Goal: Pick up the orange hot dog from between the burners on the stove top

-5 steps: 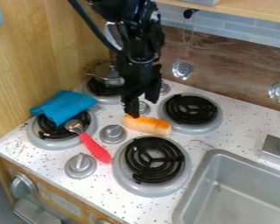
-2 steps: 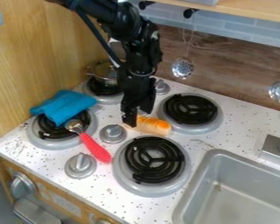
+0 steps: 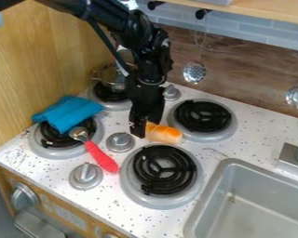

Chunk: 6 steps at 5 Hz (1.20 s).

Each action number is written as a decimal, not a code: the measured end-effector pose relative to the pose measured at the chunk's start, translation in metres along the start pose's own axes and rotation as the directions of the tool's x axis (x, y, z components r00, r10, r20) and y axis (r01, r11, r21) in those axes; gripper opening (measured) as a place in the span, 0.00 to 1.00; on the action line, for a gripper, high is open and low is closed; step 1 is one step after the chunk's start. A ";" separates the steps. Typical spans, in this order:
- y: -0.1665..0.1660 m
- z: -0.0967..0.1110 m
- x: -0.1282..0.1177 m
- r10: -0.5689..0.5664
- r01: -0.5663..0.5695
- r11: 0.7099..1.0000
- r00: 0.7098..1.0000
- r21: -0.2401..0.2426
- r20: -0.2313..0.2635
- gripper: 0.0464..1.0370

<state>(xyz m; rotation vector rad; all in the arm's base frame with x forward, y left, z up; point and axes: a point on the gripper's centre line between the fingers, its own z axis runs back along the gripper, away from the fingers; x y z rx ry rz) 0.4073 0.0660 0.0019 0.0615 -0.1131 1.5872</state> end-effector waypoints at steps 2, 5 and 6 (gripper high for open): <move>0.006 -0.013 0.003 0.048 -0.048 0.997 0.999 0.053 -0.001 0.96; 0.001 -0.015 0.008 0.120 -0.116 0.988 0.992 0.102 -0.037 0.61; 0.001 -0.015 0.004 0.096 -0.088 0.991 0.993 0.102 -0.069 0.61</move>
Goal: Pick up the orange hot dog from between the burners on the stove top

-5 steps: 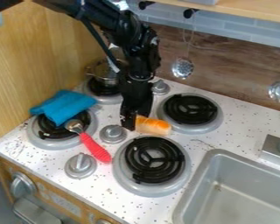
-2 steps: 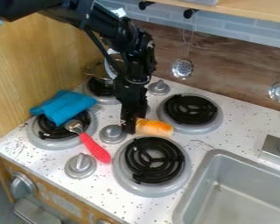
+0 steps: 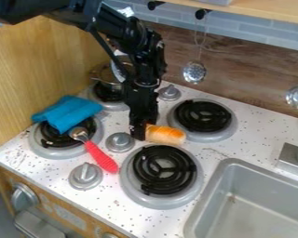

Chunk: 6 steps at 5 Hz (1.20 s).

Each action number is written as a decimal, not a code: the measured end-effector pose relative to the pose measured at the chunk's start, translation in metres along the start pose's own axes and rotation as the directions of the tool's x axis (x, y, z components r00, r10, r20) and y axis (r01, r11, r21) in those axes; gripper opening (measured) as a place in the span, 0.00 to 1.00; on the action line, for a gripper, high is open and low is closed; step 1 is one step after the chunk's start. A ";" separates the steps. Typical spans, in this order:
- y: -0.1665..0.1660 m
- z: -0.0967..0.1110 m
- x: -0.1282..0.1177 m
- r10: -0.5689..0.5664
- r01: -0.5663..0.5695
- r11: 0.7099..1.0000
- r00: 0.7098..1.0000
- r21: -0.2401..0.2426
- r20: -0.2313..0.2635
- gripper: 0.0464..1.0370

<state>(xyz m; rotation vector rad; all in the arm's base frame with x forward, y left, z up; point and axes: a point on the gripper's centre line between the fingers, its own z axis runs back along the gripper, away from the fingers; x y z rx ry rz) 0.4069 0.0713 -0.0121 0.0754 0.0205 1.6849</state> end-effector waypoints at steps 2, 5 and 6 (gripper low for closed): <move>0.003 0.045 0.003 -0.083 0.077 0.993 0.995 -0.089 -0.062 0.61; 0.060 0.049 0.009 -0.433 0.433 0.901 0.901 -0.011 -0.022 0.61; 0.085 0.056 0.015 -0.490 0.491 0.871 0.871 -0.001 0.027 0.61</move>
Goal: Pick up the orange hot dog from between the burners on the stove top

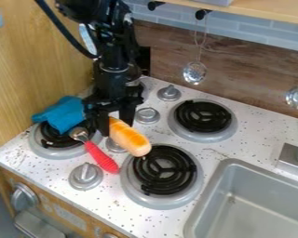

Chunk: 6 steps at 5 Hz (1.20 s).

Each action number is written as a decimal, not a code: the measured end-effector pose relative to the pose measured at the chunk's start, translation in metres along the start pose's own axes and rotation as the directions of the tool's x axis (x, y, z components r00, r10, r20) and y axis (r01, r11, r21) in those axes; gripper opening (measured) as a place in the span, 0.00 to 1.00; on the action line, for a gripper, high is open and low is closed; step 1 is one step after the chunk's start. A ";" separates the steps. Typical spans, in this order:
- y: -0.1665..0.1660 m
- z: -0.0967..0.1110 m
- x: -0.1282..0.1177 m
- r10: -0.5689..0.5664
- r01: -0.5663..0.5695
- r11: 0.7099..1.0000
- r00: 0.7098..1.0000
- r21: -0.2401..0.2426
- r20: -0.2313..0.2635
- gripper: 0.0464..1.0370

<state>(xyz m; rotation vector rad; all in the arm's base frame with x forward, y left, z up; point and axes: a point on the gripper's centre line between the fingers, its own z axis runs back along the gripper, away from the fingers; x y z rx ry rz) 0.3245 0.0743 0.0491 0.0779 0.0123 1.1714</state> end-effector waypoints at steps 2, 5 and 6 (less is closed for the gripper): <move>0.048 -0.010 -0.008 -0.217 0.210 0.971 0.975 0.115 0.054 0.61; 0.034 -0.008 -0.077 -0.629 0.611 0.774 0.772 0.168 0.092 0.61; 0.007 0.009 -0.104 -0.668 0.659 0.744 0.738 0.112 0.096 0.61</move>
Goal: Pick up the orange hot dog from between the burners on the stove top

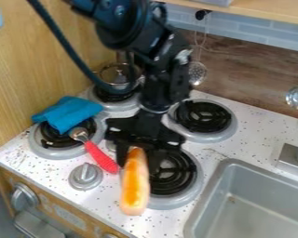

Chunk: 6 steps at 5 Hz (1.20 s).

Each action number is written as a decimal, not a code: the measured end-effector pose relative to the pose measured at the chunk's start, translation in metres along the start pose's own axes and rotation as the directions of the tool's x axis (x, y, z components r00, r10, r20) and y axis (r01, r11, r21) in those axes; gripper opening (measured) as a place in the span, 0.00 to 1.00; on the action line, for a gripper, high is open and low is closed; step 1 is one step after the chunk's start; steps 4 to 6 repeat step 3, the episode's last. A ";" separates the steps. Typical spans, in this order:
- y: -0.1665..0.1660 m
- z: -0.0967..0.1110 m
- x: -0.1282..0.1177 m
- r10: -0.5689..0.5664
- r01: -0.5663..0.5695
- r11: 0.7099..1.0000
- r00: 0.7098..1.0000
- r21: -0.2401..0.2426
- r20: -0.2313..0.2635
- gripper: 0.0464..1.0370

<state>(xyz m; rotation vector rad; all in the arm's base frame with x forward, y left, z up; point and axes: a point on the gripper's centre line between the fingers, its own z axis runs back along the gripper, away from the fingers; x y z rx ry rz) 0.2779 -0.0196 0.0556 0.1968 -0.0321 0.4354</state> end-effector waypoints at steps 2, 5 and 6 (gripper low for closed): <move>-0.052 0.004 0.015 -0.205 0.209 0.976 0.977 -0.064 0.058 0.61; -0.067 0.001 0.023 -0.323 0.339 0.934 0.937 -0.113 0.136 0.61; -0.067 0.001 0.023 -0.323 0.339 0.934 0.937 -0.113 0.136 0.61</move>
